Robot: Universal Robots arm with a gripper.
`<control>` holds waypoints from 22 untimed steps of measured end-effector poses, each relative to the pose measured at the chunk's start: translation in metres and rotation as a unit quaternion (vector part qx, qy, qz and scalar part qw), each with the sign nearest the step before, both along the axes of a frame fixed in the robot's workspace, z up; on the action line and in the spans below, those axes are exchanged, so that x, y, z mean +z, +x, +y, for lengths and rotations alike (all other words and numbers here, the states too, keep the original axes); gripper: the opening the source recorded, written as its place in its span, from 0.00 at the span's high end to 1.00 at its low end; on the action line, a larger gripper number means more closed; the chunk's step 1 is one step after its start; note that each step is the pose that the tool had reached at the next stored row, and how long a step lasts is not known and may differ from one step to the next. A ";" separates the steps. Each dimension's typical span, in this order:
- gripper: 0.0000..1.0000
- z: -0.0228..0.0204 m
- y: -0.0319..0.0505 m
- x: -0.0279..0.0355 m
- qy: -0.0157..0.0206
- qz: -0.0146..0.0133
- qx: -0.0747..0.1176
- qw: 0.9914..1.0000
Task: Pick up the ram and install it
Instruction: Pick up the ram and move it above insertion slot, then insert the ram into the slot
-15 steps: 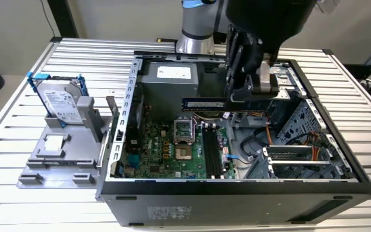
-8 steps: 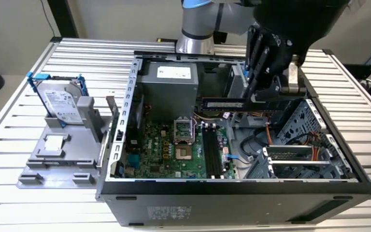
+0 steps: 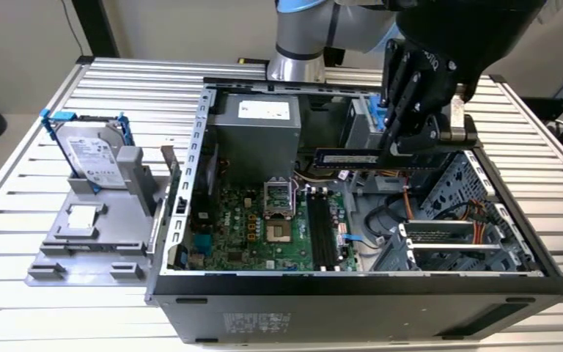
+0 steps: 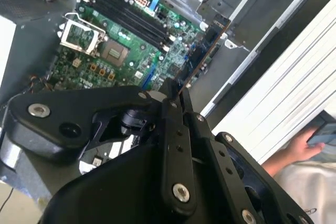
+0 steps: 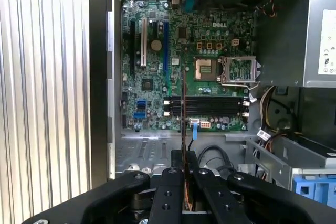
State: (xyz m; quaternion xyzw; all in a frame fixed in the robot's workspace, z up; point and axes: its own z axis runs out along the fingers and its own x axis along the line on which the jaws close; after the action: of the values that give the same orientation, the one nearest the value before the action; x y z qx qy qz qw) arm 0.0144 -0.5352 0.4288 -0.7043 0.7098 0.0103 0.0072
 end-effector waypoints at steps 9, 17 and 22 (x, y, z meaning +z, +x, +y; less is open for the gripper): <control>1.00 0.0341 0.0000 -0.0004 0.000 0.000 0.000 1.000; 1.00 0.0675 0.0000 -0.0018 0.000 0.000 0.000 1.000; 1.00 0.0751 0.0001 -0.0032 0.001 0.000 -0.006 1.000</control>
State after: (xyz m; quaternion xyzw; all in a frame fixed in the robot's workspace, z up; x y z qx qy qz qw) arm 0.0145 -0.4601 0.4256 -0.7001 0.7140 0.0108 0.0076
